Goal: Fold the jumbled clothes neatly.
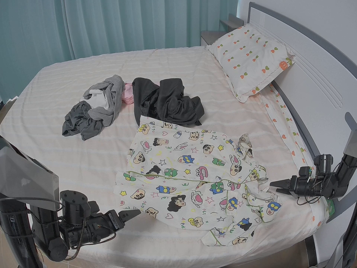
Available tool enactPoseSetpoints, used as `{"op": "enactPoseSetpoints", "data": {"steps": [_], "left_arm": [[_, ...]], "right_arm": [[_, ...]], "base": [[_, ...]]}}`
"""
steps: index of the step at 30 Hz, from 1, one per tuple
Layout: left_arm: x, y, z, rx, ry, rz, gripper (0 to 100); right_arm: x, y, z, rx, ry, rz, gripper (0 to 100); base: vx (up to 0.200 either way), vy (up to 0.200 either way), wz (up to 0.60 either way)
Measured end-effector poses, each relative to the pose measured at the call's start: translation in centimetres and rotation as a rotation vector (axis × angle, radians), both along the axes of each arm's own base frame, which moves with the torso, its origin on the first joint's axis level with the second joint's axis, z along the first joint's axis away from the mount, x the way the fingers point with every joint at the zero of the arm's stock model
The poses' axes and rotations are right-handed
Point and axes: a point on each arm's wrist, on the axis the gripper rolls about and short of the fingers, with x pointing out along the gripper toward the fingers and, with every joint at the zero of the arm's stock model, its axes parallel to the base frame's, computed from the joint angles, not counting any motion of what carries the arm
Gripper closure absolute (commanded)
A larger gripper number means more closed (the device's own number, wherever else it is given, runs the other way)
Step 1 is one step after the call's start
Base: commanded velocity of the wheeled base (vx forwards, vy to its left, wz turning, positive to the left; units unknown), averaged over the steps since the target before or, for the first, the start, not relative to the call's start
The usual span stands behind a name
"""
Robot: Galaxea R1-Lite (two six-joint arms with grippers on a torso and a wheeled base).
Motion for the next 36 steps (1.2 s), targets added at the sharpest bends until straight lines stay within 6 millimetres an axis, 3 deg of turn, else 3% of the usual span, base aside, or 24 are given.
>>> {"op": "enactPoseSetpoints", "data": {"steps": [9, 10, 27, 36], "left_arm": [[0.0, -0.1, 0.0, 0.000, 0.001, -0.003, 0], [0.0, -0.1, 0.0, 0.000, 0.001, -0.004, 0], [0.0, -0.1, -0.1, 0.002, 0.005, -0.005, 0], [0.0, -0.1, -0.1, 0.002, 0.005, -0.005, 0]], "right_arm": [[0.8, 1.0, -1.6, -0.009, 0.044, 0.021, 0], [0.9, 1.1, -1.8, -0.007, 0.050, 0.023, 100], [0.9, 1.7, -2.1, -0.003, 0.063, 0.042, 100], [0.8, 0.1, -0.5, -0.014, -0.034, -0.006, 100]], "base": [[0.000, 0.000, 0.00], [0.000, 0.000, 0.00], [0.000, 0.000, 0.00], [0.000, 0.000, 0.00]]}}
